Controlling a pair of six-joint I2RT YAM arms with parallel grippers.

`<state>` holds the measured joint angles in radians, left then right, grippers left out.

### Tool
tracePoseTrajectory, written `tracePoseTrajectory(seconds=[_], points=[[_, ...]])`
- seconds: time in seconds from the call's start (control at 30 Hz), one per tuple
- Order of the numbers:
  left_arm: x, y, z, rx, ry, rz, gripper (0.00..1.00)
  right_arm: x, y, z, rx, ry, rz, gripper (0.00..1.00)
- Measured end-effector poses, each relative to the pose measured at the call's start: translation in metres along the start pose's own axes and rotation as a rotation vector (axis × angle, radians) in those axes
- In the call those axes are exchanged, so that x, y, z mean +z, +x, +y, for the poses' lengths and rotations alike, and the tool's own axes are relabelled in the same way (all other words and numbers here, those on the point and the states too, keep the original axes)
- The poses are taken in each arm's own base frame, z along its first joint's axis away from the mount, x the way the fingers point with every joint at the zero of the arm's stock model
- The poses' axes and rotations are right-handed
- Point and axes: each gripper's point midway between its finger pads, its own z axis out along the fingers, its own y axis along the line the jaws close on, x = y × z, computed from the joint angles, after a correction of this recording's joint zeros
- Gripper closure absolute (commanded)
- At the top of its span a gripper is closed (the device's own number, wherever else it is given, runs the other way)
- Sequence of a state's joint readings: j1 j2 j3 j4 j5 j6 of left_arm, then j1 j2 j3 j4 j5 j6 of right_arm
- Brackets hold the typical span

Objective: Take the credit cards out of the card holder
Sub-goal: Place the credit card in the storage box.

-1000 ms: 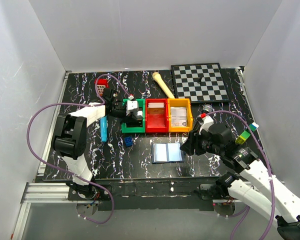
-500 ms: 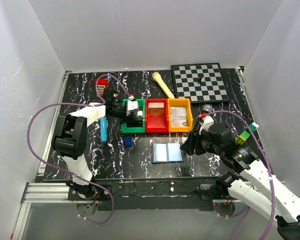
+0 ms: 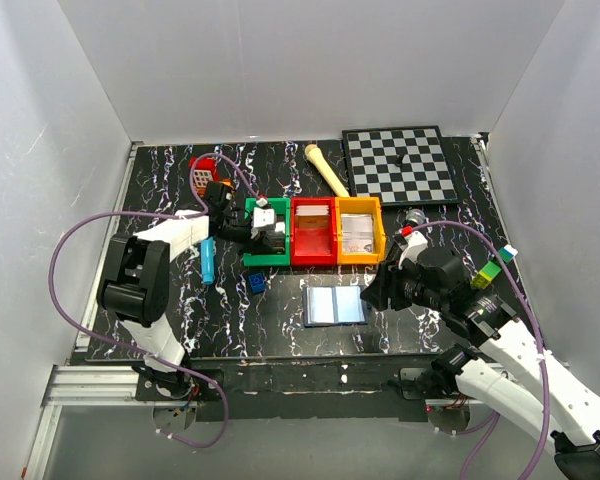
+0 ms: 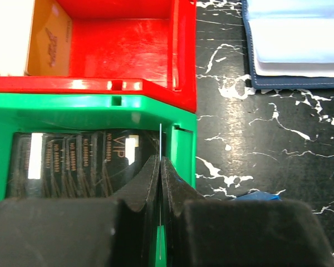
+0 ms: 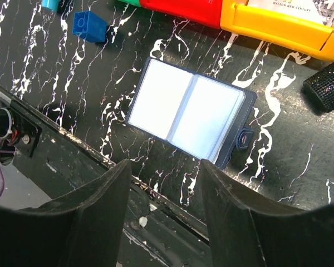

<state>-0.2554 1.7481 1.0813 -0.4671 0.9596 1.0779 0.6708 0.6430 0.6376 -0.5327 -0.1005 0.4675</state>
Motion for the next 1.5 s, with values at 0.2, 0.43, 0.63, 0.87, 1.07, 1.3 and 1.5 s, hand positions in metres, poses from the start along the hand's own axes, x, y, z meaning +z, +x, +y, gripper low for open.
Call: tracePoseTrajectory(seconds=[0.2, 0.43, 0.63, 0.87, 1.07, 1.3, 1.5], points=[[0.005, 0.002, -0.010, 0.006, 0.029, 0.009, 1.00, 0.000, 0.000, 0.000, 0.000, -0.001, 0.000, 0.40], [0.011, 0.008, -0.002, -0.010, 0.039, 0.027, 1.00, 0.000, 0.000, 0.000, 0.000, 0.001, 0.000, 0.40], [0.014, 0.011, 0.001, -0.018, 0.042, 0.031, 1.00, 0.002, 0.001, -0.003, 0.000, 0.013, 0.007, 0.40], [0.012, 0.011, 0.011, 0.001, 0.016, 0.055, 1.00, 0.005, 0.003, -0.005, 0.003, 0.024, 0.021, 0.40], [0.009, 0.011, 0.022, 0.024, -0.017, 0.086, 1.00, 0.006, 0.003, -0.005, 0.003, 0.024, 0.022, 0.40], [0.011, 0.012, 0.029, 0.031, -0.032, 0.090, 1.00, 0.006, 0.003, -0.005, 0.004, 0.024, 0.022, 0.40], [0.014, 0.013, 0.037, 0.021, -0.046, 0.080, 1.00, 0.007, 0.004, -0.005, 0.005, 0.025, 0.024, 0.40]])
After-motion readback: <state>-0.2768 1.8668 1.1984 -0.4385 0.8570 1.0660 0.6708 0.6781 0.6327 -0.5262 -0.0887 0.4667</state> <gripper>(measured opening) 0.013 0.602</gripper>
